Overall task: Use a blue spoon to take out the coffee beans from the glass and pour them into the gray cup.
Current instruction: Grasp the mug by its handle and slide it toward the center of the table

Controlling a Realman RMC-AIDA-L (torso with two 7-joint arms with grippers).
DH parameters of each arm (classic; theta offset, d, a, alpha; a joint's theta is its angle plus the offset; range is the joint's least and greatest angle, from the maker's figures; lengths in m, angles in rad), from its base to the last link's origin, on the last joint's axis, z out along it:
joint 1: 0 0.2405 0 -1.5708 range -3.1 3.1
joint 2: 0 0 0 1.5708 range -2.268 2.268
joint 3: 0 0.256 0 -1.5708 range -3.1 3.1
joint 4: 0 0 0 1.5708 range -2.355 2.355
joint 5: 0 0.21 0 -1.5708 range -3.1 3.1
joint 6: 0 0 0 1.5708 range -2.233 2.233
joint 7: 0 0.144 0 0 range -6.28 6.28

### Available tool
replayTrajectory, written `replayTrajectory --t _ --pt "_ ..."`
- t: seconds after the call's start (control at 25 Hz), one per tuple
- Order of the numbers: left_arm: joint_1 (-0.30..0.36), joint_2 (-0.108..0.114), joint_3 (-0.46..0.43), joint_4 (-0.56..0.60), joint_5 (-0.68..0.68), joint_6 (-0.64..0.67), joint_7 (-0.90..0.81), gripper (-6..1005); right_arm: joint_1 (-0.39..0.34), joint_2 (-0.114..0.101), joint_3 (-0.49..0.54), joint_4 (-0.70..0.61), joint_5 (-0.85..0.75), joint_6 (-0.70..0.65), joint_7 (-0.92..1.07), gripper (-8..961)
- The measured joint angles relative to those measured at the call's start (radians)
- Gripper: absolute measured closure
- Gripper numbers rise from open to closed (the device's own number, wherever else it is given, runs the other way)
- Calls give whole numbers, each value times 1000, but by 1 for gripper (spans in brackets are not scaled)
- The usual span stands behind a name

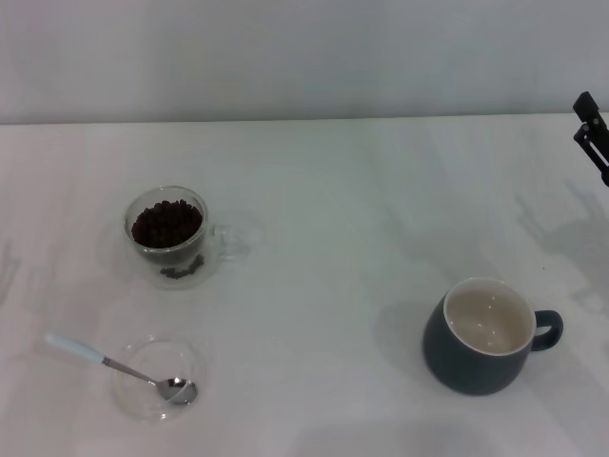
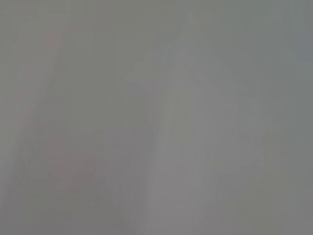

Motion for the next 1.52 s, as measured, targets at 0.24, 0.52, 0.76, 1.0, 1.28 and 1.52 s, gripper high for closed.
replayTrajectory --t 0.24,0.52,0.76,1.0,1.28,1.52 --pt "0 -1 1 0 0 1 0 106 7 -1 0 1 -1 4 -2 136" --pt "0 0 2 2 0 1 1 106 7 -1 0 2 0 6 -2 140" --pt "0 0 4 5 2 1 8 106 -4 0 -9 2 -8 6 6 142" --pt "10 0 0 2 -1 -2 11 106 -49 -3 -69 5 -12 6 13 142" --pt "11 -1 -1 -12 -4 -8 7 106 -150 -41 -102 45 -46 -42 144 142" --pt "11 1 -1 -13 -4 -9 6 106 -200 -44 -111 215 -83 -239 205 142"
